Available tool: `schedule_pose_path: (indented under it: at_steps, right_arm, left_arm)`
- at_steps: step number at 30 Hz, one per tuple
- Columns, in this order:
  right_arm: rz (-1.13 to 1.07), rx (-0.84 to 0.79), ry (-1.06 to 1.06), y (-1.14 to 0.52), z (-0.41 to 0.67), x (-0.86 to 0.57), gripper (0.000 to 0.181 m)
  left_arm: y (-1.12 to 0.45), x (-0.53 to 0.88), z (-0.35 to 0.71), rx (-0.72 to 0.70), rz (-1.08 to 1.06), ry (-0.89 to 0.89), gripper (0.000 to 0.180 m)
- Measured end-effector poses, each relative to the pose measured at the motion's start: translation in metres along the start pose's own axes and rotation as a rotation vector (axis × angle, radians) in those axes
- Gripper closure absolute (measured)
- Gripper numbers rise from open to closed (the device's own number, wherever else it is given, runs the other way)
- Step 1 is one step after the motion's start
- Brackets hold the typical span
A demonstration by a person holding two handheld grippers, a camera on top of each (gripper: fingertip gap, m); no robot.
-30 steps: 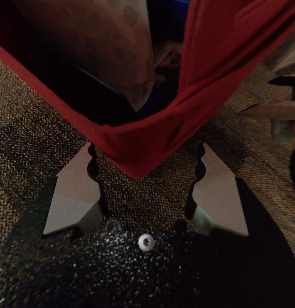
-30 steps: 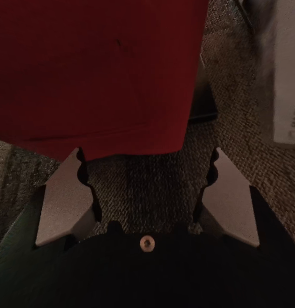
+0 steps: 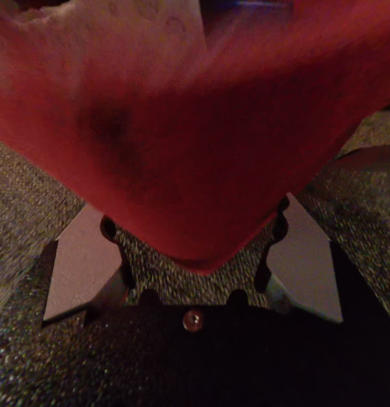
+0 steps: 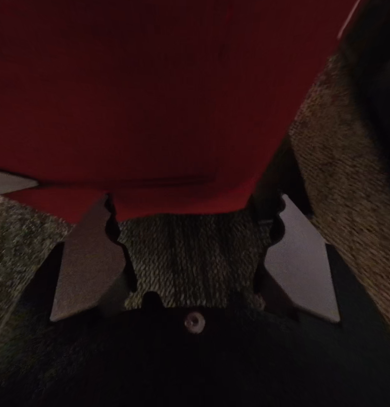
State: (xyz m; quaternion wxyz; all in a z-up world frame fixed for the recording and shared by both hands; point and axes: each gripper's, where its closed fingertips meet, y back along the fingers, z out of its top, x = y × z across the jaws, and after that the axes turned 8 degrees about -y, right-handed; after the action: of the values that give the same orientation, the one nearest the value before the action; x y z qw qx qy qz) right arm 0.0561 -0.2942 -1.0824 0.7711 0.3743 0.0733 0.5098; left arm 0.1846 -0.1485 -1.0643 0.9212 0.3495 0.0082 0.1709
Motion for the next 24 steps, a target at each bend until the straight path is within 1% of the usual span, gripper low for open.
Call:
schedule_pose_path:
  at_steps: [1, 2, 3, 5, 7, 10, 14, 17, 19, 21, 22, 23, 24]
  right_arm:
    - [0.004, -0.014, -0.006, 0.025, -0.001, 0.004, 0.041]
    - [0.017, -0.024, -0.018, 0.055, -0.003, 0.011, 0.042]
    - [0.02, -0.047, -0.018, 0.087, -0.001, 0.018, 0.042]
    - [0.007, -0.106, 0.006, 0.164, 0.012, 0.037, 0.044]
    - [-0.004, -0.158, 0.037, 0.247, 0.034, 0.068, 0.043]
    - [0.077, -0.18, 0.1, 0.363, 0.073, 0.147, 0.041]
    - [0.174, -0.256, 0.189, 0.489, 0.164, 0.25, 0.042]
    - [0.23, -0.316, 0.324, 0.531, 0.24, 0.313, 0.048]
    - [0.314, -0.319, 0.453, 0.528, 0.278, 0.36, 0.048]
    - [0.389, -0.313, 0.554, 0.512, 0.314, 0.404, 0.05]
    - [0.416, -0.325, 0.573, 0.503, 0.338, 0.425, 0.052]
    - [0.426, -0.348, 0.576, 0.493, 0.363, 0.443, 0.059]
    - [0.421, -0.357, 0.566, 0.48, 0.387, 0.459, 0.06]
  left_arm:
    - [0.017, -0.007, -0.002, 0.014, 0.019, 0.013, 0.044]
    - [0.039, -0.015, -0.002, 0.027, 0.026, 0.04, 0.049]
    - [0.065, -0.024, 0.004, 0.021, 0.023, 0.057, 0.049]
    - [0.13, -0.047, 0.032, -0.053, -0.019, 0.049, 0.053]
    - [0.204, -0.07, 0.066, -0.091, -0.081, 0.053, 0.051]
    - [0.328, -0.099, 0.125, -0.143, -0.167, 0.028, 0.054]
    - [0.485, -0.093, 0.195, -0.229, -0.187, 0.142, 0.06]
    - [0.573, -0.046, 0.233, -0.279, -0.083, 0.201, 0.063]
    - [0.621, -0.001, 0.253, -0.325, 0.008, 0.211, 0.073]
    - [0.666, 0.065, 0.265, -0.353, 0.198, 0.269, 0.083]
    - [0.69, 0.096, 0.273, -0.387, 0.267, 0.291, 0.082]
    - [0.712, 0.123, 0.281, -0.425, 0.317, 0.3, 0.082]
    - [0.731, 0.153, 0.283, -0.435, 0.383, 0.304, 0.083]
